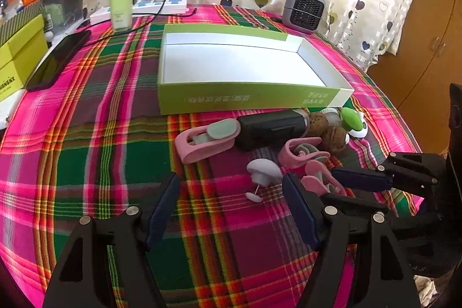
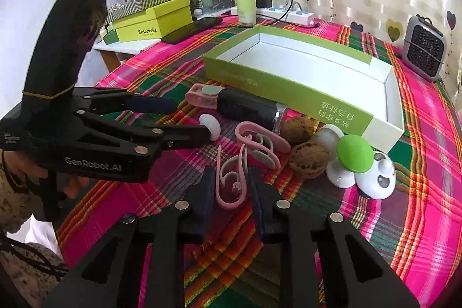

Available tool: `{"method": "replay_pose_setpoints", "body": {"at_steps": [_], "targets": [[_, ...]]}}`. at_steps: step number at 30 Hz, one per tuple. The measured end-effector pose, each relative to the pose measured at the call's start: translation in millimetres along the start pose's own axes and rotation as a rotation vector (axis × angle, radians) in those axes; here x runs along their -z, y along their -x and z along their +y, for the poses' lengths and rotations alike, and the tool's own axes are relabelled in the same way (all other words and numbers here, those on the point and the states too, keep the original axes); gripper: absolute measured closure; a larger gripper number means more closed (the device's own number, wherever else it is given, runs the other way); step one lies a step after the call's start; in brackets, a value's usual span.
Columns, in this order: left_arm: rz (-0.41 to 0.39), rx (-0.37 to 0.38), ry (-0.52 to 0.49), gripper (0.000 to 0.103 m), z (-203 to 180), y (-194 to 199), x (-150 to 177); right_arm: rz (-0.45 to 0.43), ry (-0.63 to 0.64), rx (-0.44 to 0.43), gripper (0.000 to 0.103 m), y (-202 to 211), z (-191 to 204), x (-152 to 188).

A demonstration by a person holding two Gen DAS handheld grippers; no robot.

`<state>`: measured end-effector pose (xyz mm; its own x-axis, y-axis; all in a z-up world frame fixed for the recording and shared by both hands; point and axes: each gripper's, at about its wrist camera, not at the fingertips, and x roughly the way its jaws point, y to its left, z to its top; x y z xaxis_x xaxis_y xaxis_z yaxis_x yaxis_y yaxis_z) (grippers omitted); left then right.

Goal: Organize objects
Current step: 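Move the right tool toward the pink looped clip while the left tool approaches the white mushroom peg, then close the right tool on the pink looped clip while the left tool grasps the white mushroom peg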

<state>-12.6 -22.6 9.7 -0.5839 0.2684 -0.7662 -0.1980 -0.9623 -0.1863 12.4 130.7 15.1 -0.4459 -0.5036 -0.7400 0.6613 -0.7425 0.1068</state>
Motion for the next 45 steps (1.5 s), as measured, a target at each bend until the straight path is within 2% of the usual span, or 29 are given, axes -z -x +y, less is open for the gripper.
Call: {"method": "replay_pose_setpoints", "body": {"at_steps": [8, 11, 13, 15, 28, 32, 42, 45], "targets": [[0.01, -0.014, -0.007, 0.03, -3.6, -4.5, -6.1, -0.024, -0.018, 0.02, 0.079, 8.6, -1.6, 1.3], [0.008, -0.031, -0.025, 0.039, -7.3, -5.9, -6.3, -0.031, -0.023, 0.026, 0.079, 11.4, -2.1, -0.3], [0.004, -0.047, -0.051, 0.049, -10.9, -6.8, -6.2, -0.026, -0.024, 0.031, 0.079, 11.1, -3.1, -0.1], [0.0, -0.061, -0.077, 0.054, -13.7, -7.5, -5.8, -0.014, -0.025, 0.041, 0.079, 7.9, -4.3, -0.5], [0.0, -0.108, -0.1, 0.068, -14.2, -8.6, -7.5, 0.008, -0.015, 0.052, 0.079, 0.1, -1.3, -1.2], [-0.004, -0.123, -0.097, 0.079, -12.8, -8.4, -7.7, 0.019, -0.013, 0.054, 0.079, -1.6, 0.0, 0.0], [0.0, -0.121, -0.094, 0.08, -10.7, -8.4, -8.2, 0.037, -0.023, 0.048, 0.079, -4.6, -1.7, 1.6], [0.001, -0.123, -0.093, 0.08, -10.2, -7.7, -8.1, 0.027, -0.031, 0.015, 0.079, -1.4, -0.7, 0.7]]}}
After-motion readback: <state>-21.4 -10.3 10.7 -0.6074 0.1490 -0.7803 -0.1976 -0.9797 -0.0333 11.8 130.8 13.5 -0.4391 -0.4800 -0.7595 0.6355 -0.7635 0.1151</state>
